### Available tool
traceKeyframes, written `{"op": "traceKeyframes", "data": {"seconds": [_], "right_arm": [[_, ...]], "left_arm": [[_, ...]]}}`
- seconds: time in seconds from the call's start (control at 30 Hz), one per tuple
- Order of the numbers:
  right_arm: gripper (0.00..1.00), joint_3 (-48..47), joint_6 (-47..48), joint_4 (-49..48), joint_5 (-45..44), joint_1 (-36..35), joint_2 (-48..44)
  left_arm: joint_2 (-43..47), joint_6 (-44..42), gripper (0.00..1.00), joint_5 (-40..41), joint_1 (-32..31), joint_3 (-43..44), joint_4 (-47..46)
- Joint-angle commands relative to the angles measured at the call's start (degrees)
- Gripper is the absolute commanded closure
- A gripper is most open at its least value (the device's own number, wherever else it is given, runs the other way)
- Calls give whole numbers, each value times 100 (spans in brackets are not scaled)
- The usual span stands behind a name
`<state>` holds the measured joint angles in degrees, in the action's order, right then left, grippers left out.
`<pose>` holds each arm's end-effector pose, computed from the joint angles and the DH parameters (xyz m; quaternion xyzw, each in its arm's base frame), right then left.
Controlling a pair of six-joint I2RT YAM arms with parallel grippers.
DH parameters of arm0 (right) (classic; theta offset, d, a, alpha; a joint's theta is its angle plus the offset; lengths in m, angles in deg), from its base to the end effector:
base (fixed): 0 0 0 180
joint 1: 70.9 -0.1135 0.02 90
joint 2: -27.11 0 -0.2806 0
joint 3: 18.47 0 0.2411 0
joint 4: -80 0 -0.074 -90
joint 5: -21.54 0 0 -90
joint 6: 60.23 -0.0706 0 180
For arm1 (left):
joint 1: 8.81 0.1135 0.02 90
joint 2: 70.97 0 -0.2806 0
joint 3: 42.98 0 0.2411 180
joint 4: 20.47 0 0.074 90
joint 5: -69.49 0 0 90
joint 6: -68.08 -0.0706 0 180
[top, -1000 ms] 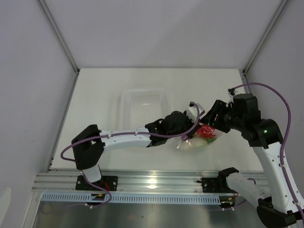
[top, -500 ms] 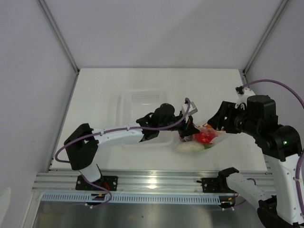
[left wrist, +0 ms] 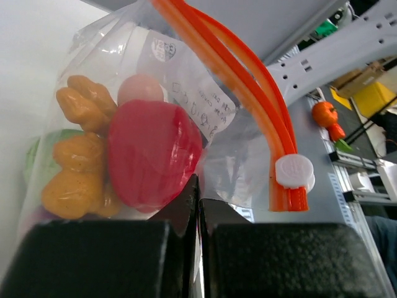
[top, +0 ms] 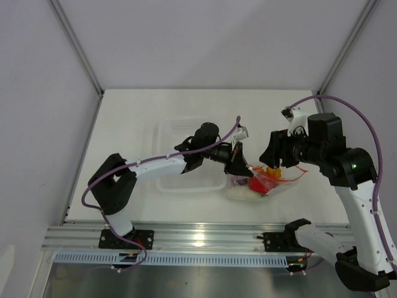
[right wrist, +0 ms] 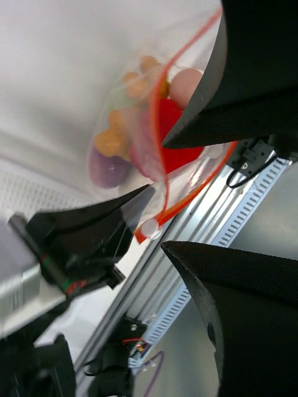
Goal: Place the food in the zip-top bag and seal the zipper
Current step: Zip the zipper food storage bag at the center of the board.
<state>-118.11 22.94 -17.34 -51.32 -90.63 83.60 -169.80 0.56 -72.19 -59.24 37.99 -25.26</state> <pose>0.1343 0.0703 0.4224 -0.1636 0.8816 0.2281 0.3795 0.2167 -0.3492 0.2902 0.4333 0.6184 -0.6071 0.2475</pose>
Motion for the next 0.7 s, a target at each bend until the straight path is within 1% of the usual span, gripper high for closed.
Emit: {"op": "traceKeyframes", "data": {"seconds": [0.0,0.03,0.1,0.17,0.27,0.37,0.4,0.53,0.67], "right_arm": [[37,-344,647,-506,475,-346,362],[37,-397,726,-471,387,-609,458],[39,-591,937,-453,44,-865,652],[40,-652,1166,-497,87,-1032,670],[46,-644,1421,-532,525,-1121,644],[53,-477,1570,-462,474,-1226,688],[57,-459,1606,-409,491,-1261,766],[60,-381,1623,-391,255,-1674,671],[61,-293,1720,-365,175,-1772,644]], "left_arm": [[-101,300,99,-676,42,190,-470],[-128,388,99,-738,77,199,-479],[-163,511,99,-861,121,234,-541],[-207,739,99,-983,209,234,-593],[-207,985,99,-1072,315,234,-611],[-111,1196,100,-1081,341,138,-716],[-84,1241,99,-1081,341,103,-734],[-75,1452,99,-1055,350,234,-463],[-5,1575,99,-1107,350,225,-549]]}}
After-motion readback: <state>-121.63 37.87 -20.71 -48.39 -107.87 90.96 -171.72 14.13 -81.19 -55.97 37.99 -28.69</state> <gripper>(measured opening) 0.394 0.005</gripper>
